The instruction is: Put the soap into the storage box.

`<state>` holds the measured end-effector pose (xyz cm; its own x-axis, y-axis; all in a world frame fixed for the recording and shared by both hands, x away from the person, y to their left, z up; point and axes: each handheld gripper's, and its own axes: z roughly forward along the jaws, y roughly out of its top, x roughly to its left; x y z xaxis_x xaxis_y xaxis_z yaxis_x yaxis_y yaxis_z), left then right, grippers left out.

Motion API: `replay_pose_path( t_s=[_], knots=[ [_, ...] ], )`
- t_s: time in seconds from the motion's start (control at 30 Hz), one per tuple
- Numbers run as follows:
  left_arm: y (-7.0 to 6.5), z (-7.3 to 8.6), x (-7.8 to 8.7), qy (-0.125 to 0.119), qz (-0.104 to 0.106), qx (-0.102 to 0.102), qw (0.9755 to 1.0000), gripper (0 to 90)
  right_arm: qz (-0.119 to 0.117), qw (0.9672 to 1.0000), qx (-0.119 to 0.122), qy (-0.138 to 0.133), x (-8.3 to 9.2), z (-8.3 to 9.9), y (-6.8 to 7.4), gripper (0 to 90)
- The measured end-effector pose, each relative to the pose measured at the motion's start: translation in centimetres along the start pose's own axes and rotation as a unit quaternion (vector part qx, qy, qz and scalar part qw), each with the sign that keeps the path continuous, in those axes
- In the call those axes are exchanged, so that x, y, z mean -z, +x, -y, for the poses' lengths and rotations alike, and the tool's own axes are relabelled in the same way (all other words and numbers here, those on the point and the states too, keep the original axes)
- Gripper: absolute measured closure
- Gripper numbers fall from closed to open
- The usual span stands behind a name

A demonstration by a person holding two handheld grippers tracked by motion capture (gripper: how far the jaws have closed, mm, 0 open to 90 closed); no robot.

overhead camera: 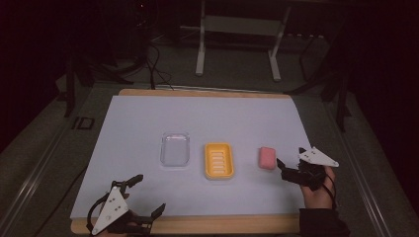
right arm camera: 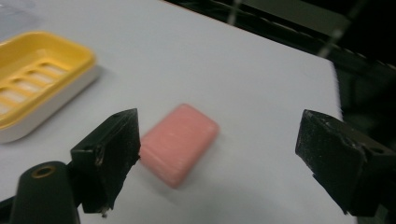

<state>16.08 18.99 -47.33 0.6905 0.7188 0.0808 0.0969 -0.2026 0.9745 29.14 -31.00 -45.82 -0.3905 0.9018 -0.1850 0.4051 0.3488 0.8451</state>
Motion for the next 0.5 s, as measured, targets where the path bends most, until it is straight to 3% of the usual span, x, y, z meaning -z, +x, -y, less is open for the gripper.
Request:
replay_pose_path(
  t_s=[0.1,0.17,0.3,0.33,0.37,0.4,0.43,0.47,0.5],
  knots=[
    [0.0,0.0,0.0,0.0,0.001,0.0,1.0,0.3,0.015,0.9998,-0.016,0.005,0.1,0.0,-0.3,13.4],
    [0.0,0.0,0.0,0.001,0.0,-0.001,1.0,0.3,0.038,0.9987,-0.025,0.021,0.0,0.1,-0.8,13.4],
    [0.0,0.0,0.0,0.0,0.009,0.003,1.0,0.3,0.048,0.9971,-0.034,0.048,-0.2,0.1,-1.2,13.4],
    [0.0,0.1,-0.1,0.001,0.015,0.006,0.9999,0.3,0.045,0.9949,-0.05,0.075,-0.4,0.0,-1.4,13.4],
    [0.0,0.1,-0.1,0.001,0.015,0.006,0.9999,0.2,0.045,0.9949,-0.05,0.075,-0.4,0.0,-1.4,13.4],
    [-0.1,0.1,-0.2,0.006,0.013,0.001,0.9999,0.3,0.033,0.9912,-0.072,0.105,-0.6,-0.1,-1.7,13.7],
    [-0.1,0.1,-0.2,0.007,0.011,0.0,0.9999,0.3,0.031,0.9889,-0.079,0.122,-0.7,-0.2,-1.9,14.2],
    [-0.1,0.1,-0.2,0.007,0.011,0.0,0.9999,0.3,0.031,0.9889,-0.079,0.122,-0.7,-0.2,-1.9,14.2],
    [-0.1,0.1,-0.2,0.008,0.01,-0.001,0.9999,0.3,0.025,0.9863,-0.087,0.138,-0.8,-0.3,-2.0,15.0]
  ],
)
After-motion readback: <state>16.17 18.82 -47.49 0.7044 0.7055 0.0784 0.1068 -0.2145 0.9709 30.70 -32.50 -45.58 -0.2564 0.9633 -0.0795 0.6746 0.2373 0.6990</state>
